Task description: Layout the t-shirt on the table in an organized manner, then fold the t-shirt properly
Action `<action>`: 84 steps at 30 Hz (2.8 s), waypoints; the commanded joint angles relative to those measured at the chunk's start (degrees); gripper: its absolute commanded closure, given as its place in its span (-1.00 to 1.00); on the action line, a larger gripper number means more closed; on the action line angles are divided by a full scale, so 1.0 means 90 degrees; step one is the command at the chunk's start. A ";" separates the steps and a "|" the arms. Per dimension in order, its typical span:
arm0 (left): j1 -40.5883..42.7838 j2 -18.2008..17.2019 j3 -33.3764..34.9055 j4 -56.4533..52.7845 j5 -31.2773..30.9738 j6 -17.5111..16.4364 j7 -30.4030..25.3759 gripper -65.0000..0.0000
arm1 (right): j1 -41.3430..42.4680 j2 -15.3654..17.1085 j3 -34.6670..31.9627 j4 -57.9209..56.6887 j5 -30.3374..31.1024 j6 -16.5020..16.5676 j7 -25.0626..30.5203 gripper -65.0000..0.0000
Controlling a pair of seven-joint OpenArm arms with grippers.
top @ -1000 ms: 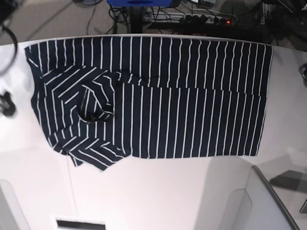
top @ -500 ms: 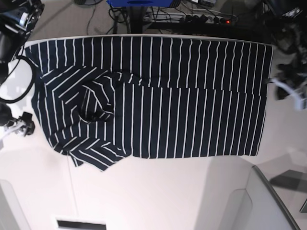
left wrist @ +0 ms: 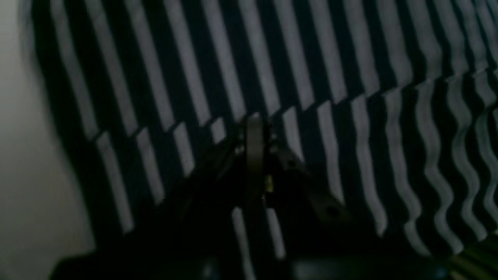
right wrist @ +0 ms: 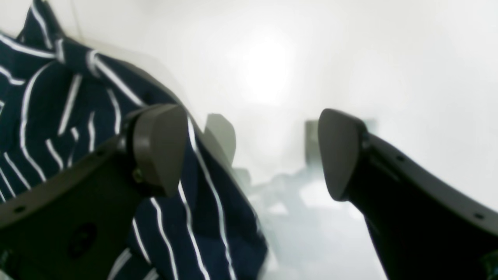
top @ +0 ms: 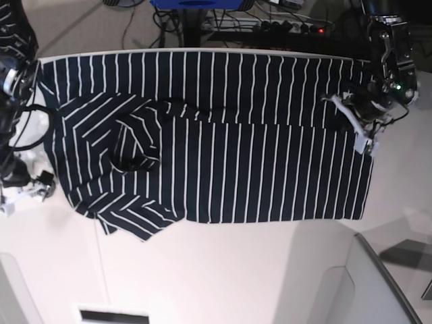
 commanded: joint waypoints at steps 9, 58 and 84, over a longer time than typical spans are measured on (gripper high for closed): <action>-0.0040 -0.0058 -0.0068 0.0104 -0.0087 -0.0579 -0.0106 1.00 | 0.0381 0.0015 -0.0876 -0.0426 -0.0099 0.0375 0.0403 -0.53; -0.0225 -0.0048 0.0001 -0.0599 -0.0077 -0.0579 -0.0125 1.00 | -0.1787 -0.1519 -0.1003 0.6167 -0.0090 0.0639 -0.3671 1.00; -0.0235 -0.0058 -0.0068 -0.0609 -0.0077 -0.0579 -0.0125 1.00 | -0.2286 -0.2418 -0.0212 0.7496 -0.0099 0.0620 -0.4687 -0.44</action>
